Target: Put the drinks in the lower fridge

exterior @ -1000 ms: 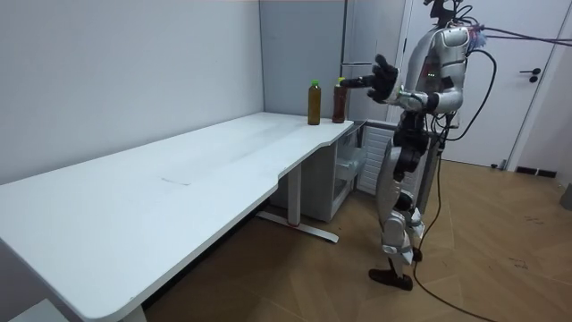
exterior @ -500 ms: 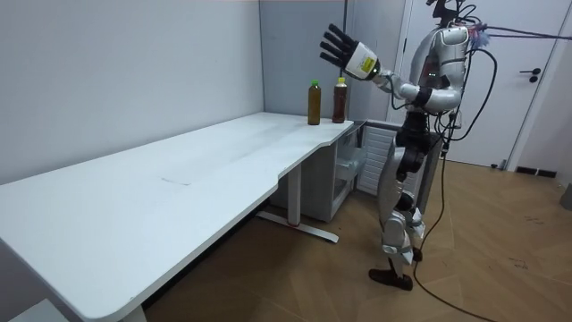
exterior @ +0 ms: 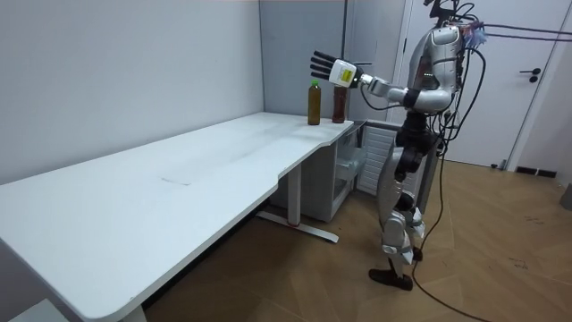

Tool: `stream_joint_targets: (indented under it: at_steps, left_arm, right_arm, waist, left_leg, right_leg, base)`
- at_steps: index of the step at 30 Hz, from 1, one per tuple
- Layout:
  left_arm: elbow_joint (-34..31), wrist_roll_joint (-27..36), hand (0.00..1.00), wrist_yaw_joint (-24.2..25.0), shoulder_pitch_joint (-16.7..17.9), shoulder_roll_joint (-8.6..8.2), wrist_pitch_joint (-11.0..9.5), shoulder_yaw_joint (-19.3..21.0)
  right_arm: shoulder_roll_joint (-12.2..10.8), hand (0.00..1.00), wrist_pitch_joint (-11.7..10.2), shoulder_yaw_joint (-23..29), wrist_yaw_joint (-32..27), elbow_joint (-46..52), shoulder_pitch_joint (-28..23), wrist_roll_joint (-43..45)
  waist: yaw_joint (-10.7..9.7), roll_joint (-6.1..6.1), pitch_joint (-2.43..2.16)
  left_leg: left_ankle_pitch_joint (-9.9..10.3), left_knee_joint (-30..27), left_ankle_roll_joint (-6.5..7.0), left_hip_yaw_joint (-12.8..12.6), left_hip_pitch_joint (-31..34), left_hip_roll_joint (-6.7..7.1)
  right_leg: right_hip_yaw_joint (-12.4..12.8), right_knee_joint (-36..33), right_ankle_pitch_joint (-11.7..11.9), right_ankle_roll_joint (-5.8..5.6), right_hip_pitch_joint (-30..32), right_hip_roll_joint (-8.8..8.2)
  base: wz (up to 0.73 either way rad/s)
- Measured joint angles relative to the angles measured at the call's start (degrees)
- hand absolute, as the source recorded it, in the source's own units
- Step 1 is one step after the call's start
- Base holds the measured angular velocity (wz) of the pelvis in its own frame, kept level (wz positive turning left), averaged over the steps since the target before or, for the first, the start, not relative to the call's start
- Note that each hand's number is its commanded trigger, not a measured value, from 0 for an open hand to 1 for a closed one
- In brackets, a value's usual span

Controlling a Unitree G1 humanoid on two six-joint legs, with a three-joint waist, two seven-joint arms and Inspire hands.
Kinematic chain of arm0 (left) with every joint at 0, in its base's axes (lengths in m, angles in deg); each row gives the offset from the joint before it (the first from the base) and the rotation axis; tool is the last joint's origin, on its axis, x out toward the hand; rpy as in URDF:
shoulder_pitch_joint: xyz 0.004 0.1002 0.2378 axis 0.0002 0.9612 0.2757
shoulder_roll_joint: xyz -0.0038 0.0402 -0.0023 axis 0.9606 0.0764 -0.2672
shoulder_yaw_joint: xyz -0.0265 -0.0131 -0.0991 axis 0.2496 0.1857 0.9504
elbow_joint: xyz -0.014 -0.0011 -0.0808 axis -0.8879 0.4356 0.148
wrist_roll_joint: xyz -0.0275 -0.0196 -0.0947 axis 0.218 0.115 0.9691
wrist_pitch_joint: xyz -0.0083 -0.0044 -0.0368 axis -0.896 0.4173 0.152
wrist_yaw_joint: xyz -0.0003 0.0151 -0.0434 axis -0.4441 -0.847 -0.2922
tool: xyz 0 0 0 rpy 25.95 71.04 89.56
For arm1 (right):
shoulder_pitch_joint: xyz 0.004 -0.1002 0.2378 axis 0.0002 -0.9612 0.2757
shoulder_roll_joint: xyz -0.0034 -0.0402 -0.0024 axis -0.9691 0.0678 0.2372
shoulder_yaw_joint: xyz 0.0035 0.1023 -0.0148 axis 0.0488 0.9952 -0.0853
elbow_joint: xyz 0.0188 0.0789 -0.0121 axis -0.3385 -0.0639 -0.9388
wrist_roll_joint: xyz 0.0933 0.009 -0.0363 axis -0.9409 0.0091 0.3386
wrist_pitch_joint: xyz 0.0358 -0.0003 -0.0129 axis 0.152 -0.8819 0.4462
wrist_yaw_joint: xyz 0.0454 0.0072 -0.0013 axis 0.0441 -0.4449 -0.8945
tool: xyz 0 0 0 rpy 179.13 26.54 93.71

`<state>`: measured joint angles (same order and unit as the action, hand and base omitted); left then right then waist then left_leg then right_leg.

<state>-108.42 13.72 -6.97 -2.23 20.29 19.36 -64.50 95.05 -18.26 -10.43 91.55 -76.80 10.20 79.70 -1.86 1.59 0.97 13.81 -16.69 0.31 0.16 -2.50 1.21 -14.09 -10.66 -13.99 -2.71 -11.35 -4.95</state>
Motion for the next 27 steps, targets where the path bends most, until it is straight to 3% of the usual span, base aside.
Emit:
stream_joint_targets:
  at_steps: [7, 17, 21, 27]
  left_arm:
    - [0.92, -0.22, 0.00, 3.54, 0.00, 0.02, 0.52, -3.08]
    - [0.90, -3.99, 0.00, 6.98, 0.05, 0.02, 0.53, -4.02]
    - [0.91, -4.30, 0.00, 7.59, 0.05, 0.07, 0.58, -4.22]
    - [1.17, -4.09, 0.00, 9.23, 0.08, 0.04, 1.45, -4.24]
  right_arm:
    - [-0.65, 0.00, 0.36, -0.87, -0.98, -0.07, 0.26, -1.92]
    - [-0.88, 0.00, -0.07, -0.83, -2.42, -2.14, 0.38, -3.46]
    - [-0.96, 0.00, -0.06, -0.82, -2.19, -2.02, 0.40, -4.41]
    - [-1.09, 0.00, -0.04, -0.71, -2.58, -1.75, 0.49, -4.60]
  waist:
    - [-0.73, 0.21, 0.04]
    - [-1.22, 0.90, 0.04]
    - [-1.25, 1.44, -0.10]
    - [-1.21, 1.26, -0.35]
  left_leg:
    - [-0.19, 0.53, 0.04, -0.47, -0.17, 0.00]
    - [-0.23, 1.08, 0.03, -1.61, -0.85, -0.32]
    - [-0.24, 1.05, 0.02, -1.85, -0.92, -0.41]
    - [-0.23, 1.50, 0.02, -2.08, -1.01, -0.46]
  right_leg:
    - [0.74, 0.05, 0.00, 0.00, 0.28, 0.00]
    - [1.37, 0.04, 0.00, 0.01, 0.34, 0.06]
    - [1.49, 0.02, 0.04, 0.06, 0.33, 0.09]
    - [1.87, -0.03, 0.11, 0.11, 0.36, 0.11]
  base:
    - [-0.02]
    - [-0.04]
    - [-0.02]
    - [-0.01]
